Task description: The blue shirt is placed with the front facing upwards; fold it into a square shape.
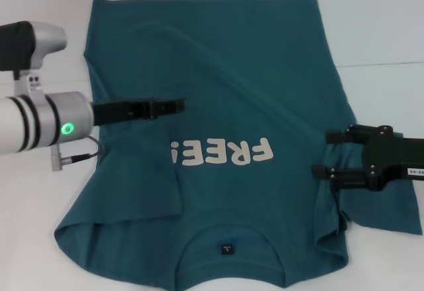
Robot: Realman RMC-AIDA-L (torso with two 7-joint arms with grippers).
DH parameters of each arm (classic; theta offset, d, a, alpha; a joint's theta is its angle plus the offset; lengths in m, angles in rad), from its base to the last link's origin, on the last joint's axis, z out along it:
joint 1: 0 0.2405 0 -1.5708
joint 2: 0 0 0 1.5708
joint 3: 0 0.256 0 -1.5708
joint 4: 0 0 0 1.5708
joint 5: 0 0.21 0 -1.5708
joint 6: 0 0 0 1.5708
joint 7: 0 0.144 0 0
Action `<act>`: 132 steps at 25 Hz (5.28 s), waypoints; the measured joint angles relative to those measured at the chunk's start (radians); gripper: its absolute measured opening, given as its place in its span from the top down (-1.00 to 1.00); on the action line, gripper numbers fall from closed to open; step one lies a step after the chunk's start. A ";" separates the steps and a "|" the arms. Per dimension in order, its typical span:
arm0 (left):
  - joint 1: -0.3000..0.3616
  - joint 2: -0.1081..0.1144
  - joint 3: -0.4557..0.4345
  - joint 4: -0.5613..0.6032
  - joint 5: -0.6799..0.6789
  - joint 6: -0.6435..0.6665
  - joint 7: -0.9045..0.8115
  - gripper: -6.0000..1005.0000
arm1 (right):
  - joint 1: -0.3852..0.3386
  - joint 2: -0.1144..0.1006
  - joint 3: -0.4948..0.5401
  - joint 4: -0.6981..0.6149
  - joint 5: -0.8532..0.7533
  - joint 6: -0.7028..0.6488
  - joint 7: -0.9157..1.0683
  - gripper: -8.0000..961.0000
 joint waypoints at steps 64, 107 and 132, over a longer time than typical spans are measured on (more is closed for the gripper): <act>0.083 0.000 0.091 -0.094 -0.053 0.280 0.572 -0.67 | 0.093 -0.262 0.112 0.265 -0.408 0.197 1.078 -0.71; 0.081 0.015 -0.041 0.009 -0.092 0.297 0.707 -0.67 | 0.120 -0.232 0.083 0.316 -0.407 0.346 1.085 -0.71; 0.086 0.021 -0.041 0.023 -0.092 0.297 0.707 -0.67 | 0.123 -0.214 0.093 0.355 -0.311 0.367 1.056 -0.71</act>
